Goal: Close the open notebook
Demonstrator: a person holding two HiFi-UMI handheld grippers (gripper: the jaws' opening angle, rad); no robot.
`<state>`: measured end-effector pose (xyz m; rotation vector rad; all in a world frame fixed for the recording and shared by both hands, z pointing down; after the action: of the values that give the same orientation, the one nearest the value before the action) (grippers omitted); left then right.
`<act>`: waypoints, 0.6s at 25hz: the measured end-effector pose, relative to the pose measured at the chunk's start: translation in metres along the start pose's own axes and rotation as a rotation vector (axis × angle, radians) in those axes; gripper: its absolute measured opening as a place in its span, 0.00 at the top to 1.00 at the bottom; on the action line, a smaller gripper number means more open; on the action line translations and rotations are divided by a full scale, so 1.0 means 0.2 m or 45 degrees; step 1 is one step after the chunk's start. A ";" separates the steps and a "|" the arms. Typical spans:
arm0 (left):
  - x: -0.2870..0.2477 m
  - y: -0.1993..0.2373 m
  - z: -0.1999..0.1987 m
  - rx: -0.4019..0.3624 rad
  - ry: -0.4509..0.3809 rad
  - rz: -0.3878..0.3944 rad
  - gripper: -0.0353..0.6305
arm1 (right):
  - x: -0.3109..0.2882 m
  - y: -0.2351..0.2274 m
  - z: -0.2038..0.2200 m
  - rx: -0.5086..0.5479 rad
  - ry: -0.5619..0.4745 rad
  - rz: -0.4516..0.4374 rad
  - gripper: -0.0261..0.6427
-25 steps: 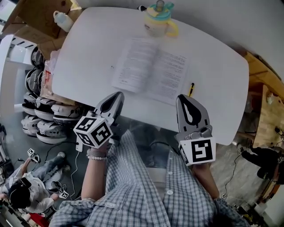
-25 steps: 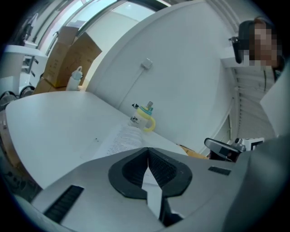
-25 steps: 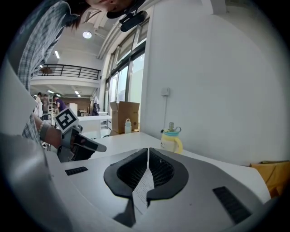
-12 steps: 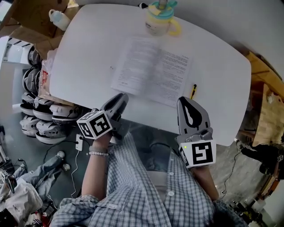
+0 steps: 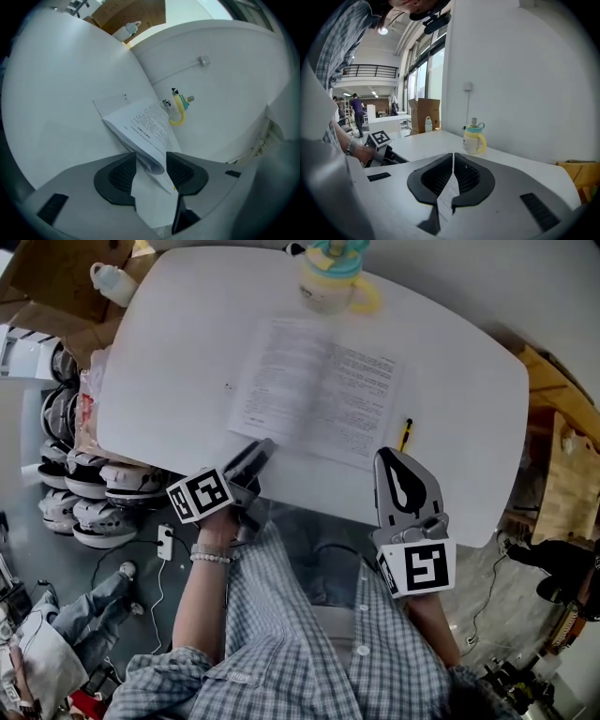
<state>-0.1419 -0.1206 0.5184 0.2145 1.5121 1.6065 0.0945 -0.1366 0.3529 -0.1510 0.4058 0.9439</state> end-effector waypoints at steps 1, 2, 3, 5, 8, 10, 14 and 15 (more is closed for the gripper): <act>-0.01 0.01 0.00 0.019 0.003 -0.004 0.67 | 0.00 -0.01 0.00 -0.002 0.003 0.003 0.92; -0.01 0.01 0.01 0.039 0.005 -0.005 0.67 | 0.00 -0.01 0.01 -0.003 0.006 0.006 0.92; -0.02 0.02 0.01 0.059 0.004 -0.005 0.66 | 0.00 -0.02 0.01 -0.003 0.009 0.009 0.92; -0.04 0.03 0.02 0.097 0.002 -0.003 0.66 | 0.01 -0.02 0.02 -0.006 0.015 0.013 0.92; -0.06 0.04 0.03 0.138 -0.001 0.002 0.66 | 0.01 -0.03 0.03 -0.012 0.020 0.016 0.92; -0.08 0.05 0.03 0.156 -0.009 0.001 0.66 | 0.01 -0.04 0.04 -0.017 0.020 0.017 0.92; -0.11 0.06 0.06 0.188 -0.019 0.013 0.66 | 0.04 -0.06 0.06 -0.017 0.038 0.024 0.92; -0.10 0.06 0.06 0.194 -0.024 0.015 0.66 | 0.04 -0.06 0.06 -0.018 0.039 0.024 0.92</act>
<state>-0.1276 -0.1248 0.5404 0.3227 1.6227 1.4947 0.1127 -0.1340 0.3602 -0.1748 0.4299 0.9641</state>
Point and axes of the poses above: the fingertips, and each gripper's own axes: x backward along the fingers, y to its left, z out of its underside, the point moved 6 cm from there along x, backward along the fingers, and after that the axes turned 2 degrees about -x, right-handed, at the moved point
